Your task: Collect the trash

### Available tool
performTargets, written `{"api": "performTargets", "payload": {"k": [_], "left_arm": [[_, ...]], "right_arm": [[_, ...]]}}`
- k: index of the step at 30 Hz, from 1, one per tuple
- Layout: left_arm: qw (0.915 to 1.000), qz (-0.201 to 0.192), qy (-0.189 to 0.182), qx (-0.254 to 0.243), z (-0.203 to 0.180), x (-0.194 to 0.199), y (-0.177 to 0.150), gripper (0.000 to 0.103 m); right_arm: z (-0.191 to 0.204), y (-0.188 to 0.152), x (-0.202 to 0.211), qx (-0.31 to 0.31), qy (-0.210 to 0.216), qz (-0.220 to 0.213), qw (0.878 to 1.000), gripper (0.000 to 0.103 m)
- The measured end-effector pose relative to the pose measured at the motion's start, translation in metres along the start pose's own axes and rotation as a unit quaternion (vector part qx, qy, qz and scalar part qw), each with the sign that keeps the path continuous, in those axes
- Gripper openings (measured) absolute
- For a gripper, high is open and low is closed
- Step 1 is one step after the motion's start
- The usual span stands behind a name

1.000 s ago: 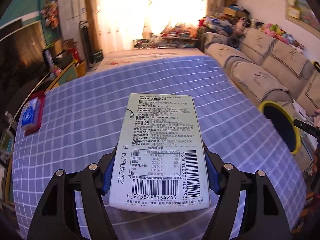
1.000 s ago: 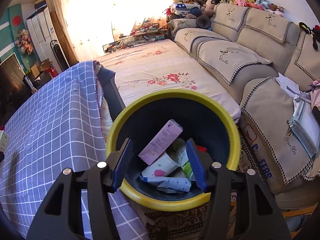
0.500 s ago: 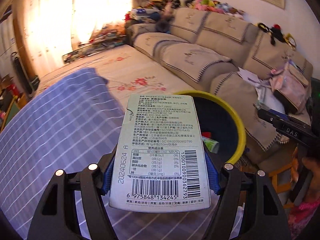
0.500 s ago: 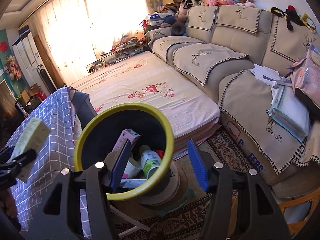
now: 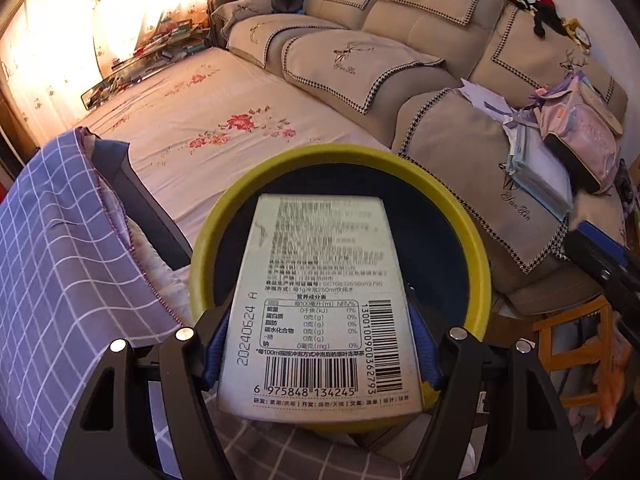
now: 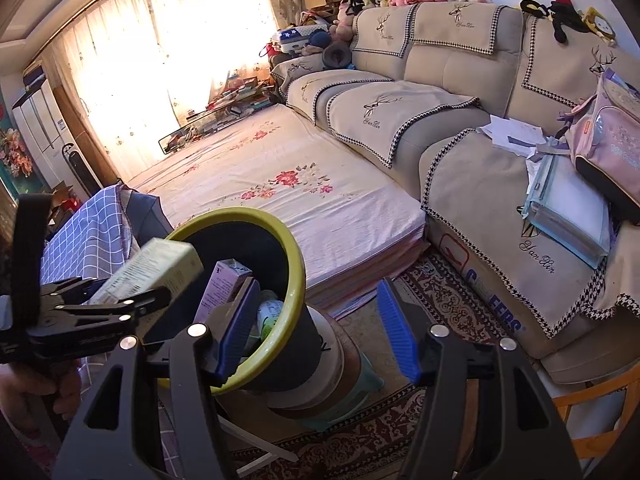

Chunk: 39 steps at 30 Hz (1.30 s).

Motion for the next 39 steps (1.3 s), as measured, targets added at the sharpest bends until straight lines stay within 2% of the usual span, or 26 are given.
{"api": "performTargets", "payload": {"k": [3, 5, 8, 11, 13, 16, 17, 19, 21, 25, 28, 32, 39], "left_arm": [[0.9996, -0.018, 0.004, 0.020, 0.010, 0.007, 0.002, 0.088], [0.9988, -0.041, 0.011, 0.026, 0.020, 0.024, 0.001, 0.088], [0.9953, -0.087, 0.021, 0.035, 0.037, 0.067, -0.008, 0.091], [0.9873, -0.146, 0.038, 0.051, 0.064, 0.126, -0.030, 0.098], [0.9793, -0.180, 0.062, 0.068, 0.087, 0.167, -0.054, 0.098], [0.9657, -0.214, 0.084, 0.121, 0.129, 0.224, -0.098, 0.098], [0.9616, -0.220, 0.090, 0.137, 0.140, 0.236, -0.109, 0.098], [0.9483, -0.239, 0.113, 0.176, 0.166, 0.269, -0.143, 0.098], [0.9372, -0.248, 0.137, 0.203, 0.186, 0.294, -0.174, 0.098], [0.9174, -0.259, 0.178, 0.244, 0.216, 0.336, -0.230, 0.098], [0.9034, -0.277, 0.195, 0.263, 0.227, 0.367, -0.260, 0.098], [0.8893, -0.306, 0.210, 0.267, 0.224, 0.401, -0.291, 0.098], [0.8726, -0.334, 0.208, 0.290, 0.214, 0.438, -0.342, 0.098]], "right_arm": [[0.002, 0.001, 0.004, 0.002, 0.000, -0.003, 1.000, 0.060], [0.007, 0.001, 0.006, 0.009, 0.006, -0.004, 1.000, 0.061], [0.026, 0.001, 0.012, 0.026, 0.025, -0.006, 0.999, 0.063], [0.057, -0.002, 0.020, 0.055, 0.056, -0.009, 0.997, 0.065], [0.081, -0.005, 0.027, 0.079, 0.081, -0.013, 0.994, 0.067], [0.114, -0.011, 0.040, 0.107, 0.111, -0.019, 0.988, 0.072], [0.126, -0.013, 0.045, 0.118, 0.121, -0.023, 0.985, 0.075], [0.148, -0.016, 0.057, 0.137, 0.139, -0.030, 0.980, 0.084], [0.167, -0.016, 0.070, 0.150, 0.155, -0.042, 0.976, 0.096], [0.201, -0.017, 0.099, 0.188, 0.176, -0.065, 0.964, 0.096], [0.217, -0.020, 0.119, 0.210, 0.179, -0.082, 0.957, 0.096], [0.226, -0.024, 0.142, 0.223, 0.177, -0.099, 0.953, 0.096], [0.234, -0.035, 0.173, 0.241, 0.175, -0.116, 0.948, 0.096]]}}
Point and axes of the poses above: each gripper's, at about its wrist camera, not at the fingertips, and x roughly against the way its jaws point, z to its left, y to its top, the point moved 6 cm from there along -x, roughly the way its jaws point, and after that the axes turned 12 degrees about x, right-handed, at the moved point
